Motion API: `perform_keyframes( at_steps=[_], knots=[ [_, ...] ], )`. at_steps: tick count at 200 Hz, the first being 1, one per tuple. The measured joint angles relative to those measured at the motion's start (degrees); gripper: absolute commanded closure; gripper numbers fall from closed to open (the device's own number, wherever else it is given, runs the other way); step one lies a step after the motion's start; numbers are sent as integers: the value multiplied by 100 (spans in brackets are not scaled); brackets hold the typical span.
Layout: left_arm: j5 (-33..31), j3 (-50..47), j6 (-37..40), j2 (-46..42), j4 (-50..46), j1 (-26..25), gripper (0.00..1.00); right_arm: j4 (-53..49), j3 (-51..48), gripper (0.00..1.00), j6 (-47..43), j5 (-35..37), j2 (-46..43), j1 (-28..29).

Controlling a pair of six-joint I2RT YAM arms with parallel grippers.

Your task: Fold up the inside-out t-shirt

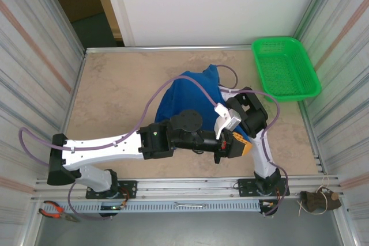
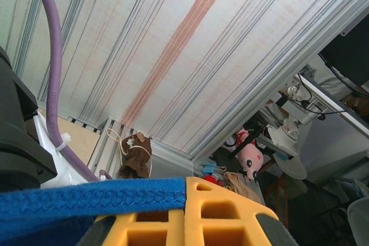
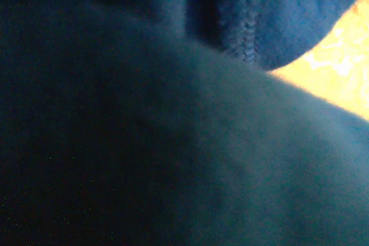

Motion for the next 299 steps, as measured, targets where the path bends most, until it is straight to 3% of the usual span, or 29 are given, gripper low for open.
perform_keyframes(
  at_steps=[57,75,94,125,138,161,194,235,242,254,262,280,299],
  knots=[
    [-146,-20,2,-35,-7,7,100,1086,-713,100,-533,-892,-374,-302],
    [-363,-310,-2,-306,-4,227,100,1375,-988,100,-785,-1281,-522,-365],
    [-605,-916,-63,-953,-4,1025,100,1576,-1316,100,-1032,-1694,-732,-393],
    [-1071,-1766,-238,-1915,-85,3622,100,1674,-1801,100,-1362,-2310,-1187,-385],
    [-1121,-1978,-334,-1987,-144,4664,100,1705,-1985,100,-1495,-2553,-1453,-367],
    [-1058,-2323,-476,-1672,-184,5943,100,1687,-2210,100,-1733,-2879,-2048,-286],
    [-992,-2413,-490,-542,-332,6745,100,1399,-2214,100,-2107,-3265,-3167,-46],
    [-673,-1937,-420,765,-695,6916,100,1049,-1886,100,-2293,-3654,-4234,24],
    [-551,-1801,-380,935,-741,6916,89,1005,-1799,100,-2293,-3731,-4360,-20],
    [-326,-1672,-280,1095,-756,6916,62,994,-1631,100,-2277,-3862,-4542,-149],
    [-184,-1665,-251,1088,-769,6916,50,1023,-1521,100,-2245,-3936,-4636,-267],
    [76,-1735,-131,815,-767,6916,35,1191,-1351,100,-2074,-4057,-4826,-588],
    [258,-2046,-35,4,-785,6911,27,1360,-1200,100,-1923,-4044,-4922,-826]
  ],
)
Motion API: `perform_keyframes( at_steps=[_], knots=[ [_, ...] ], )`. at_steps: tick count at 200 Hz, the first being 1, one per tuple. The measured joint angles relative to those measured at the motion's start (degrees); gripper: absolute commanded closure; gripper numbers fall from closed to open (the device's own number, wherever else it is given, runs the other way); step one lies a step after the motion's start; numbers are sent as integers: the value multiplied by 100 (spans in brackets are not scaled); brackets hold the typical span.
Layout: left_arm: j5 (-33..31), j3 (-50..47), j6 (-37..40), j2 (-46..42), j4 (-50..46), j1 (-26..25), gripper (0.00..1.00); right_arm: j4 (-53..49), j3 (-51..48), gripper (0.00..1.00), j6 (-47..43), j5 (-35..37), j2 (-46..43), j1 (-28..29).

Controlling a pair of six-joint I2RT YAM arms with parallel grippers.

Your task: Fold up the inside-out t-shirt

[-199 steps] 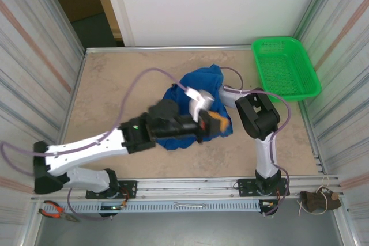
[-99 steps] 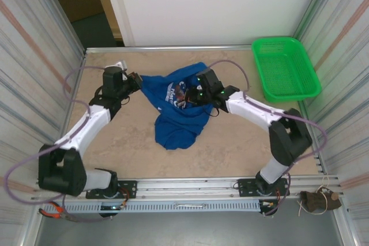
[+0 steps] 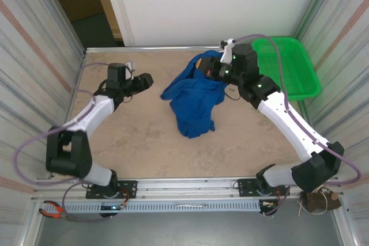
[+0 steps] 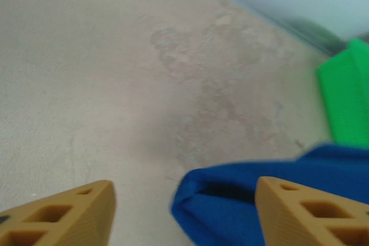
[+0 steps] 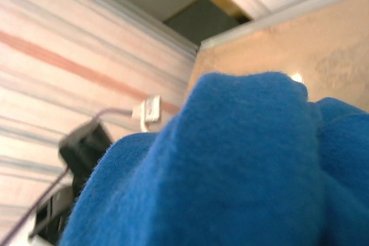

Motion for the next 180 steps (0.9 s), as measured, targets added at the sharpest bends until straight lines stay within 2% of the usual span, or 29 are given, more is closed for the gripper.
perform_keyframes(
  at_steps=[26,37,52,75,101,112,136,144,149,158,167,180],
  knots=[
    [-7,-481,-2,-1617,90,-271,19,343,52,100,254,66,-24,-98],
    [-153,-555,22,-2179,227,-756,19,479,52,100,409,87,-7,-98],
    [-289,-549,140,-2422,542,-1622,17,691,52,100,595,127,37,-96],
    [-577,-271,525,-1952,920,-2712,15,925,52,100,868,205,164,-81],
    [-957,302,905,-710,1305,-3222,15,1012,50,100,1075,385,249,28],
    [-1130,459,1040,-238,1397,-3329,29,1071,50,100,1178,472,249,87],
    [-1513,691,1233,586,1604,-3534,77,1182,50,100,1351,595,251,142],
    [-1668,656,1274,723,1685,-3622,88,1182,55,100,1410,629,256,129],
    [-1742,601,1303,774,1725,-3689,90,1178,70,100,1447,645,262,107],
    [-1893,431,1355,798,1851,-3825,90,1156,125,100,1488,645,295,63],
    [-2022,225,1353,791,2002,-3956,86,1121,197,100,1596,636,341,11],
    [-2162,-105,1314,761,2240,-4098,62,1104,280,100,1766,601,431,-68]
  ],
)
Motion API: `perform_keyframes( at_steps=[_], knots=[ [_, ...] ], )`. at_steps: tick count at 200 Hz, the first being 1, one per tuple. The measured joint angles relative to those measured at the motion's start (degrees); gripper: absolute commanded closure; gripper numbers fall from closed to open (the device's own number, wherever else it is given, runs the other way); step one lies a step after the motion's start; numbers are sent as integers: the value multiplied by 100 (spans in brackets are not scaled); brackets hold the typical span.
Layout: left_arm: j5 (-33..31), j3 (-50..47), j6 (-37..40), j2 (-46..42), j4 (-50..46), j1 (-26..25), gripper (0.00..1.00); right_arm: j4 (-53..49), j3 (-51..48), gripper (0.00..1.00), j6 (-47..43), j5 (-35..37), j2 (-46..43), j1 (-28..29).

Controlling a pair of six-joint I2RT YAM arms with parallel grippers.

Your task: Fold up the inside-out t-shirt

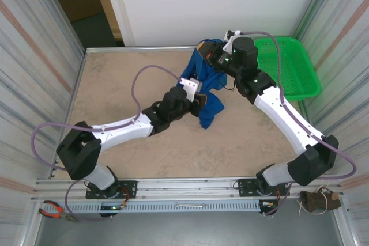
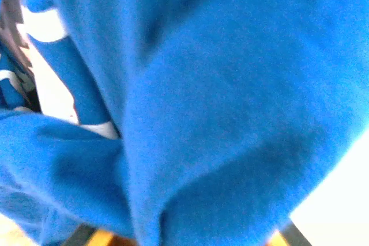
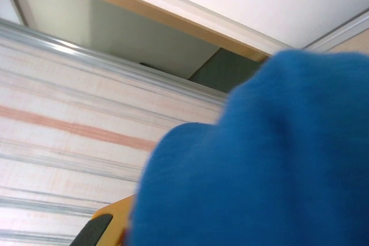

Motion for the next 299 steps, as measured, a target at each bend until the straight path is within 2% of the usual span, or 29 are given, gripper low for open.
perform_keyframes(
  at_steps=[9,29,56,86,104,121,143,189,223,257,275,299],
  knots=[
    [-74,-293,-44,-22,9,-57,47,74,111,100,155,-39,85,-66],
    [-188,-966,-131,-66,-269,-116,30,367,247,100,402,-157,142,-212],
    [-367,-1633,-177,-782,-1023,-48,22,717,254,100,579,-284,46,-409],
    [-422,-1504,-79,-2273,-1399,173,17,957,-44,100,708,-459,-129,-614],
    [-361,-1038,61,-2839,-1429,367,17,916,-138,100,706,-625,-136,-643],
    [-90,-437,181,-2865,-1423,647,16,835,-160,100,680,-734,-129,-555],
    [284,400,376,-2369,-1333,957,16,737,-160,100,577,-817,-118,-337],
    [881,1257,673,-1005,-1287,992,18,599,-160,100,566,-901,-46,-70],
    [970,706,520,-669,-986,938,21,492,-15,100,533,-951,7,-133],
    [748,-444,227,-566,-514,459,22,439,623,100,573,-1204,229,-339],
    [647,-994,61,-531,-289,254,22,439,984,100,581,-1521,326,-446],
    [472,-1478,-98,-647,-225,227,21,669,1178,100,579,-2227,326,-599]
  ],
)
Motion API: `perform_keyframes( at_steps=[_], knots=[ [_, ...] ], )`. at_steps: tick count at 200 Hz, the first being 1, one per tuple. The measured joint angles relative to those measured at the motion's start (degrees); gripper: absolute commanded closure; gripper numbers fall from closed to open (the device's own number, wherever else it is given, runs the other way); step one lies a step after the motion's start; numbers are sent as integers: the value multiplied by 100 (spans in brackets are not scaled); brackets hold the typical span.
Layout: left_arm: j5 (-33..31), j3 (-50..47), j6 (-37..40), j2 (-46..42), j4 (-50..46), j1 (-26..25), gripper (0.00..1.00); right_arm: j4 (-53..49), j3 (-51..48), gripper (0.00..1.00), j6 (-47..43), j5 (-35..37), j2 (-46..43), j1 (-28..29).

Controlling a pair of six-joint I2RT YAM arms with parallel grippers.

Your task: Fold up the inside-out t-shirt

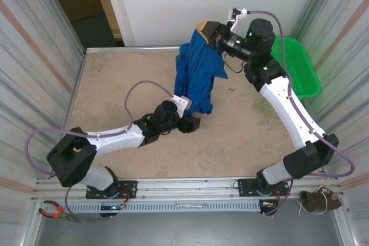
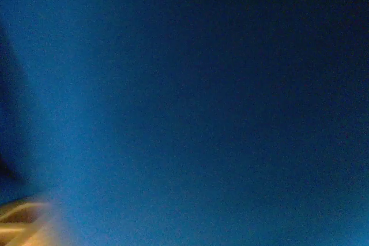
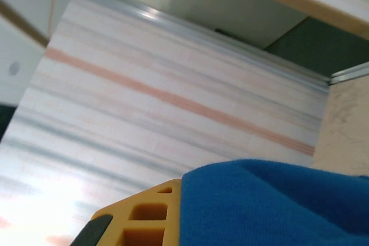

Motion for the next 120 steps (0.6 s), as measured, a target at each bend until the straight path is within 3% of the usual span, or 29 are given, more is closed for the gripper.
perform_keyframes(
  at_steps=[37,69,120],
  knots=[
    [-238,-243,-2,-1001,-369,131,19,988,-433,100,17,-1257,-63,-452],
    [-267,15,42,-2039,-459,398,18,1139,-1049,100,13,-1644,-76,-660],
    [-55,968,264,-1912,-529,881,18,1099,-1086,100,-57,-1792,-92,-590]
  ],
)
